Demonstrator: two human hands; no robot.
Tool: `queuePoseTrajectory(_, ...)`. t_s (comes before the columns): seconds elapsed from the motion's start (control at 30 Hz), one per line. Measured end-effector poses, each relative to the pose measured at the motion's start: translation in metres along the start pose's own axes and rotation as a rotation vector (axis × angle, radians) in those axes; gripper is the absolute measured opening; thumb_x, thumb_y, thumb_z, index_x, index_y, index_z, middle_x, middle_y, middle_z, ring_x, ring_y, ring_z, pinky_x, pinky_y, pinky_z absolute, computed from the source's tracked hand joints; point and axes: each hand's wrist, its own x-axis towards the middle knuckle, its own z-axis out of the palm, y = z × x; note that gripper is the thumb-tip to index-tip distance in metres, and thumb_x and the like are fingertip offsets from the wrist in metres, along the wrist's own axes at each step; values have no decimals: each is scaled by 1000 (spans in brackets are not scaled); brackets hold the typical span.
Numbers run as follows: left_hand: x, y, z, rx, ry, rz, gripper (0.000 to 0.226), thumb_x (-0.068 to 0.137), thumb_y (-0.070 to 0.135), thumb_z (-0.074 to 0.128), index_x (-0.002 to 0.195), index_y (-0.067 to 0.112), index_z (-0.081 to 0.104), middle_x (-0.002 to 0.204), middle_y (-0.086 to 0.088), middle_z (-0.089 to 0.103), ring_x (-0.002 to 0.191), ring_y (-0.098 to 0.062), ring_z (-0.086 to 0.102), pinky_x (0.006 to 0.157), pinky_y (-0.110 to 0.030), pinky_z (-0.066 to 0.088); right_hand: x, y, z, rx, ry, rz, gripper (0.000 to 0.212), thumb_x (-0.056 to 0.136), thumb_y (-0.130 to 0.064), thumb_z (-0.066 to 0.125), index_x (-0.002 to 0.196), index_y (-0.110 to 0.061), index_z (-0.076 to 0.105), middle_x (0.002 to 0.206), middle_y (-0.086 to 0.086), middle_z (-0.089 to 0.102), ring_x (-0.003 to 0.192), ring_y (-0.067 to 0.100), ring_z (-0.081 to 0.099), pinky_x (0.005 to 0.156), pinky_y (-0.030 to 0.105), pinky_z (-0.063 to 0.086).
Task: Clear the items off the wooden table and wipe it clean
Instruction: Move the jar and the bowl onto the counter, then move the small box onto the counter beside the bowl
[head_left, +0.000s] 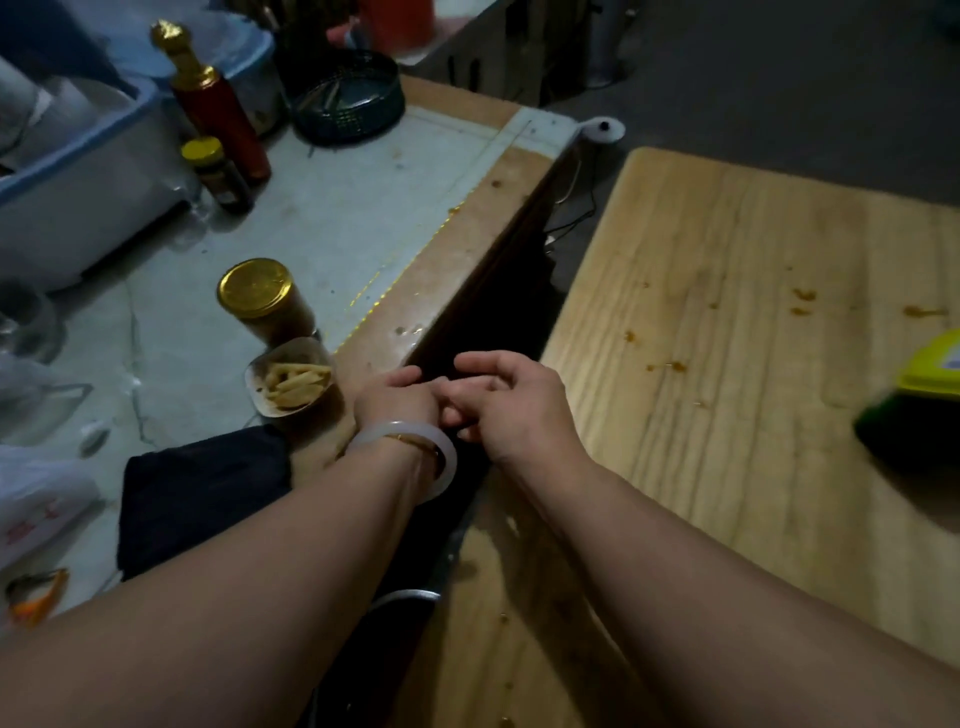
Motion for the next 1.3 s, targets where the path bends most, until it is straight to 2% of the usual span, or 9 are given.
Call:
queuePoseTrajectory(0.17, -66, -20, 56, 97, -161, 69, 29, 81, -4, 63, 107, 7, 60, 71, -12, 62, 52, -19, 56, 46, -21, 48, -41, -10, -84, -54, 109, -119, 2, 91, -11, 65, 91, -12, 66, 65, 7, 64, 48, 8, 56, 47, 16, 44)
queuePoseTrajectory(0.33, -133, -41, 108, 302, -339, 255, 22, 84, 9, 67, 104, 15, 63, 86, -3, 66, 72, -10, 64, 65, -25, 56, -81, -13, -167, -111, 240, -235, 9, 95, -19, 59, 90, -19, 67, 70, -1, 66, 55, 3, 59, 54, 17, 46)
queuePoseTrajectory(0.4, -156, -48, 136, 362, -426, 343, 22, 83, 12, 68, 104, 17, 65, 94, -4, 68, 86, -13, 65, 80, -30, 55, -90, -16, -205, -200, 360, -362, 9, 93, -15, 60, 92, -22, 66, 77, -4, 66, 65, 3, 60, 61, 16, 48)
queuePoseTrajectory(0.53, -186, -52, 180, 484, -526, 540, 29, 86, 20, 66, 114, 20, 62, 107, 4, 65, 99, -9, 60, 87, -26, 50, -89, -30, -262, -373, 651, -570, 15, 91, -10, 61, 101, -19, 68, 98, -6, 57, 83, -2, 55, 74, 2, 38)
queuePoseTrajectory(0.63, -205, -52, 220, 537, -548, 608, 40, 88, 30, 63, 126, 22, 56, 126, 4, 58, 116, -13, 52, 100, -35, 43, -83, -48, -310, -443, 821, -595, 16, 93, -12, 57, 104, -17, 68, 105, -3, 52, 98, 12, 54, 78, 3, 34)
queuePoseTrajectory(0.77, -216, -47, 262, 575, -537, 608, 48, 91, 38, 56, 136, 26, 47, 142, 0, 46, 130, -18, 42, 108, -37, 35, -59, -58, -353, -386, 793, -417, 24, 97, -22, 50, 115, -24, 66, 123, -1, 54, 119, 20, 48, 97, 25, 38)
queuePoseTrajectory(0.9, -217, -48, 287, 694, -565, 520, 56, 92, 43, 52, 144, 32, 34, 149, -3, 36, 133, -22, 39, 102, -30, 32, -38, -53, -375, -267, 598, -236, 35, 100, -35, 46, 132, -28, 56, 140, 1, 51, 129, 20, 47, 110, 39, 38)
queuePoseTrajectory(1.03, -212, -58, 294, 769, -571, 438, 65, 89, 45, 57, 146, 33, 29, 149, -5, 37, 132, -25, 41, 103, -31, 33, -34, -44, -380, -165, 478, -186, 37, 102, -29, 45, 137, -20, 53, 141, 0, 52, 131, 15, 46, 112, 33, 35)
queuePoseTrajectory(1.3, -201, -80, 287, 858, -625, 528, 75, 79, 39, 71, 144, 30, 34, 142, -4, 42, 126, -20, 46, 100, -28, 37, -42, -22, -376, -156, 533, -129, 43, 100, -31, 47, 141, -17, 47, 143, 8, 45, 128, 18, 46, 104, 26, 34)
